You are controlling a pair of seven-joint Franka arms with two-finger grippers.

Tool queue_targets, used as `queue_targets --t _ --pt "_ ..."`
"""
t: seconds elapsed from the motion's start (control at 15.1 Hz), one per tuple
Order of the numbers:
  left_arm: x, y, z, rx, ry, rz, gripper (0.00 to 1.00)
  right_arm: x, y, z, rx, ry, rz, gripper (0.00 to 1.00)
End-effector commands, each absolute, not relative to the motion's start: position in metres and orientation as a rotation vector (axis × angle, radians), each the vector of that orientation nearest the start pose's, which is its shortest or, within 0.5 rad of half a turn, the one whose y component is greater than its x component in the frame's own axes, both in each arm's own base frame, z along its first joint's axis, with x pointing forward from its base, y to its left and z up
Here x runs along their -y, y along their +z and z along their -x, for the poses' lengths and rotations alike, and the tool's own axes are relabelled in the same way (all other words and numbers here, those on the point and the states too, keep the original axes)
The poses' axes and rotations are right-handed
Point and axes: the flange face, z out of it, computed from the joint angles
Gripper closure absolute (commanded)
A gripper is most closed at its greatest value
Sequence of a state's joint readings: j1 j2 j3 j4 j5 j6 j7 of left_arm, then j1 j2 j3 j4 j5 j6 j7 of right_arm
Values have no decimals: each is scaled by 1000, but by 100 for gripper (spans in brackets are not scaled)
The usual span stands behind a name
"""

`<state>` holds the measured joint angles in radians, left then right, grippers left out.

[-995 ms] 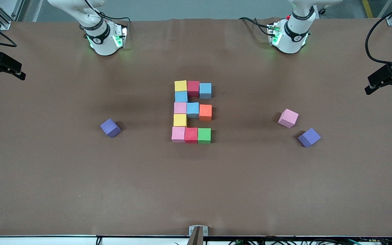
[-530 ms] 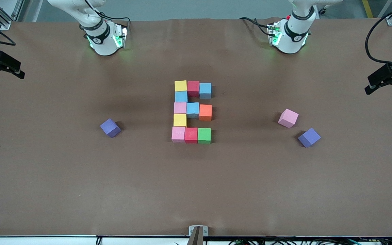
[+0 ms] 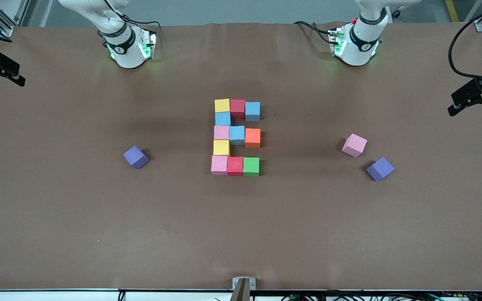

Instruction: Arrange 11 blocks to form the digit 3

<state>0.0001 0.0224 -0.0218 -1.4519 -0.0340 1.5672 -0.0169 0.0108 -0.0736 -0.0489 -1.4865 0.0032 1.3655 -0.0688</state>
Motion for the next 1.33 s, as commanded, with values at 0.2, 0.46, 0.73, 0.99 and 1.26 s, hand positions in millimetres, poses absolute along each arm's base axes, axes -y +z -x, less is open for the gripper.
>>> queue_targets --t 0.2,0.46,0.73,0.99,1.26 --pt "18 675 -556 -9 -164 3180 0 19 689 -504 67 53 3117 0" --pt "18 675 -556 -6 -164 3180 0 11 689 -503 90 60 3114 0" --pt "18 675 -556 -6 -164 3180 0 11 688 -501 80 84 3113 0" --pt "18 675 -556 -6 -164 3180 0 11 687 -499 76 103 3112 0" --pt "18 675 -556 -9 -164 3180 0 11 688 -498 76 106 3111 0"
